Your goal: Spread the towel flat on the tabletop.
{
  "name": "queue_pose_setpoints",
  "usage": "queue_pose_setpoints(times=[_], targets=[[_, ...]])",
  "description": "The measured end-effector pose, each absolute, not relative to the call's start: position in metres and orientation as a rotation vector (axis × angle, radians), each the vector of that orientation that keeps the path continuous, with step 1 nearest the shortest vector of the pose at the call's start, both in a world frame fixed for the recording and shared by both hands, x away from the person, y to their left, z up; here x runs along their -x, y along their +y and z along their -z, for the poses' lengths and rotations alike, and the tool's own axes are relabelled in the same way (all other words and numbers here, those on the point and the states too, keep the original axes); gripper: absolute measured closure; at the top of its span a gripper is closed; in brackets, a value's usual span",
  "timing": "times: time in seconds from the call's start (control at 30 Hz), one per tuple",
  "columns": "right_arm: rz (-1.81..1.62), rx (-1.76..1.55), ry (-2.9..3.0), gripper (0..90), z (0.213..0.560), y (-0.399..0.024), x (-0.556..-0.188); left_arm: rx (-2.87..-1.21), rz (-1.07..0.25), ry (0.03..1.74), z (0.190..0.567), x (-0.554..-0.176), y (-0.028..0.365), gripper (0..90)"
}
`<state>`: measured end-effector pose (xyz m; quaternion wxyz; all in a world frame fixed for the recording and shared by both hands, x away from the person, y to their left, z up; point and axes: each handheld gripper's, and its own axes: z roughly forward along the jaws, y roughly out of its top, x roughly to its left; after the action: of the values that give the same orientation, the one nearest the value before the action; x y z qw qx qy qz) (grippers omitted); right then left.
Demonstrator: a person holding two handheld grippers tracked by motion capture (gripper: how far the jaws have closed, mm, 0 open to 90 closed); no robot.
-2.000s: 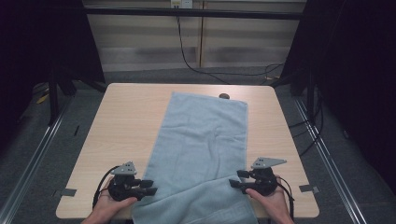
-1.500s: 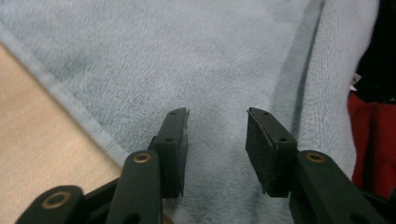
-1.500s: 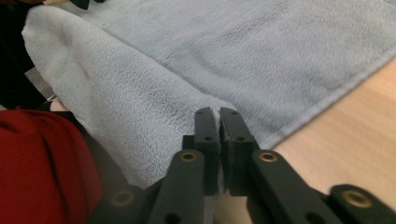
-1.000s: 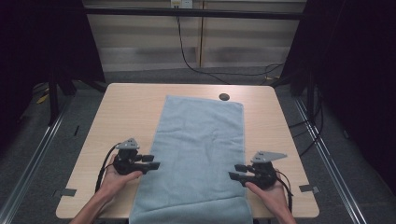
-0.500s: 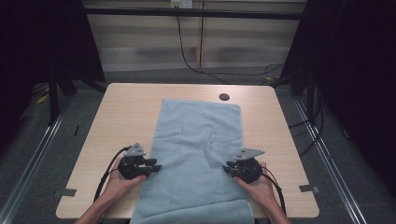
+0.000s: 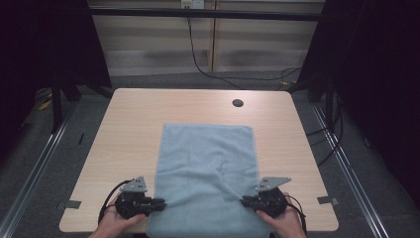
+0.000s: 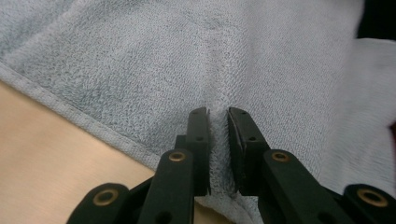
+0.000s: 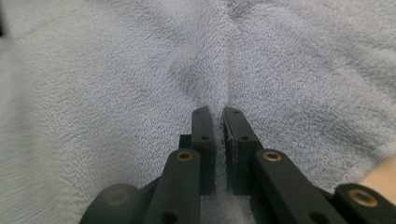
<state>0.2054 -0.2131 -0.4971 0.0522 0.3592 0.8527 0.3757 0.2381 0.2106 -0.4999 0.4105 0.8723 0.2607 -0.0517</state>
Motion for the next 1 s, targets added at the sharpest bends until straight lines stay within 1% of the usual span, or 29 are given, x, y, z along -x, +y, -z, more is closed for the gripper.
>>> queue_pose_setpoints(times=[0.03, 0.07, 0.1, 0.13, 0.17, 0.2, 0.27, 0.33, 0.4, 0.57, 0.73, 0.77, 0.8, 0.83, 0.87, 0.9, 0.93, 0.97, 1.0], targets=[[-1.153, -1.096, 2.602, 84.0, 0.497, -0.214, -0.199, -2.203, 0.117, 0.636, 0.499, -0.234, 0.21, 78.2], [-1.165, -1.098, 2.615, 83.1, 0.497, -0.215, -0.188, -2.201, 0.121, 0.623, 0.498, -0.23, 0.208, 74.2], [-1.165, -1.098, 2.615, 83.1, 0.497, -0.215, -0.188, -2.195, 0.116, 0.611, 0.497, -0.229, 0.206, 74.2], [-1.163, -1.101, 2.615, 81.0, 0.496, -0.216, -0.184, -2.184, 0.11, 0.6, 0.495, -0.228, 0.204, 69.7], [-1.176, -1.107, 2.61, 73.3, 0.495, -0.217, -0.182, -2.178, 0.108, 0.59, 0.494, -0.23, 0.202, 65.9], [-1.176, -1.107, 2.61, 73.3, 0.495, -0.217, -0.182, -2.167, 0.102, 0.599, 0.492, -0.234, 0.199, 65.9], [-1.21, -1.112, 2.593, 68.0, 0.492, -0.217, -0.186, -2.151, 0.063, 0.631, 0.489, -0.246, 0.195, 60.0], [-1.247, -1.121, 2.538, 62.7, 0.483, -0.219, -0.201, -2.123, 0.056, 0.651, 0.485, -0.261, 0.193, 57.3], [-1.258, -1.128, 2.513, 61.9, 0.479, -0.22, -0.209, -2.115, -0.002, 0.673, 0.483, -0.278, 0.19, 56.7], [-1.274, -1.171, 2.425, 54.2, 0.472, -0.221, -0.252, -2.08, -0.012, 0.762, 0.488, -0.32, 0.186, 55.2], [-1.192, -1.196, 2.409, 50.3, 0.481, -0.216, -0.286, -2.106, -0.086, 0.816, 0.497, -0.339, 0.181, 50.9], [-1.179, -1.201, 2.405, 49.1, 0.483, -0.214, -0.291, -2.119, -0.109, 0.831, 0.501, -0.34, 0.18, 48.8], [-1.18, -1.209, 2.403, 48.7, 0.484, -0.213, -0.294, -2.154, -0.164, 0.827, 0.503, -0.34, 0.178, 48.4], [-1.158, -1.221, 2.403, 47.1, 0.486, -0.21, -0.3, -2.17, -0.177, 0.796, 0.503, -0.339, 0.179, 49.4], [-1.158, -1.221, 2.403, 47.1, 0.486, -0.21, -0.3, -2.159, -0.158, 0.806, 0.503, -0.338, 0.179, 49.4], [-1.162, -1.21, 2.401, 47.0, 0.487, -0.209, -0.303, -2.167, -0.159, 0.8, 0.503, -0.336, 0.178, 52.2], [-1.168, -1.22, 2.393, 46.5, 0.488, -0.206, -0.306, -2.194, -0.176, 0.763, 0.502, -0.334, 0.178, 65.6], [-1.168, -1.22, 2.393, 46.5, 0.488, -0.206, -0.306, -2.201, -0.188, 0.748, 0.502, -0.332, 0.178, 65.6], [-1.15, -1.204, 2.4, 46.2, 0.489, -0.205, -0.308, -2.205, -0.167, 0.737, 0.502, -0.33, 0.178, 71.4]])
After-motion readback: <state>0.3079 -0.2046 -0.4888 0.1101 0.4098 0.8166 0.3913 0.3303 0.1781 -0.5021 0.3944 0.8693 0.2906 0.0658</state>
